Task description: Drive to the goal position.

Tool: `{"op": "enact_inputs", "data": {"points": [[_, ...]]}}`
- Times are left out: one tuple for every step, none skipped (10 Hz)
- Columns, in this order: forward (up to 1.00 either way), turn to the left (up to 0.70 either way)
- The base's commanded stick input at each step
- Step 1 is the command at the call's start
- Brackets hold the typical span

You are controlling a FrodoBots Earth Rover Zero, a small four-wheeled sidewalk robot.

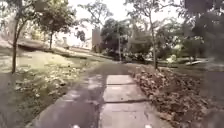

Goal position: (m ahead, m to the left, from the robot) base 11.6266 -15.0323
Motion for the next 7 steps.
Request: {"op": "enact_inputs", "data": {"points": [[1.0, 0.0], [1.0, 0.0], [1.0, 0.0], [1.0, 0.0], [1.0, 0.0], [1.0, 0.0], [1.0, 0.0]]}}
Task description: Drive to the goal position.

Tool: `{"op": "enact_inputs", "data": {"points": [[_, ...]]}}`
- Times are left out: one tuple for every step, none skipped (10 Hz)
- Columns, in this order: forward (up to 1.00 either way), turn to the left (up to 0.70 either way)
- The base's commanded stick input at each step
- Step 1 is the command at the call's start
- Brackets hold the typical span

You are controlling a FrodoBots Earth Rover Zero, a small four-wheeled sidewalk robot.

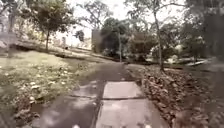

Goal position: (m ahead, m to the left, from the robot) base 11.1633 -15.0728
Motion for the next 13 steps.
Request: {"op": "enact_inputs", "data": {"points": [[1.0, 0.0], [1.0, 0.0], [1.0, 0.0], [1.0, -0.18], [1.0, -0.3], [1.0, -0.38], [1.0, 0.0], [1.0, 0.0], [1.0, 0.0], [1.0, 0.0], [1.0, 0.0], [1.0, 0.0], [1.0, 0.0]]}}
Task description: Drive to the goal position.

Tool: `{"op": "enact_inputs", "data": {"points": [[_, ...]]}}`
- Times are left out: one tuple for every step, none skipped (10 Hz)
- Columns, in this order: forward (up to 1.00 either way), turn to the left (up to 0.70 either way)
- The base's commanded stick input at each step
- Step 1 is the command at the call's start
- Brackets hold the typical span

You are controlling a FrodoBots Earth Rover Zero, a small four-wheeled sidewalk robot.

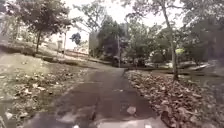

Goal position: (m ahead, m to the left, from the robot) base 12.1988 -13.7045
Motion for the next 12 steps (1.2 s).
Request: {"op": "enact_inputs", "data": {"points": [[1.0, 0.0], [1.0, 0.0], [1.0, 0.0], [1.0, 0.0], [1.0, 0.0], [1.0, 0.0], [1.0, 0.0], [1.0, 0.0], [1.0, 0.0], [1.0, 0.0], [1.0, 0.0], [1.0, 0.0]]}}
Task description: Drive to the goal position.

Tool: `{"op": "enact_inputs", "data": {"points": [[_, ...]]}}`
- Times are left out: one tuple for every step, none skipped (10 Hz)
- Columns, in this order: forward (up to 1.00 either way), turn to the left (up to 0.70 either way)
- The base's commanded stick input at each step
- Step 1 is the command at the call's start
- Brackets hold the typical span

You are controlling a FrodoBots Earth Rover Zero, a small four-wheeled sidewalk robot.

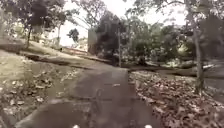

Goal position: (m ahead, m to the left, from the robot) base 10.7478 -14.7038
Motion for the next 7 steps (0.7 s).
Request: {"op": "enact_inputs", "data": {"points": [[1.0, 0.0], [1.0, 0.0], [1.0, 0.0], [1.0, 0.0], [1.0, 0.0], [1.0, 0.0], [1.0, 0.0]]}}
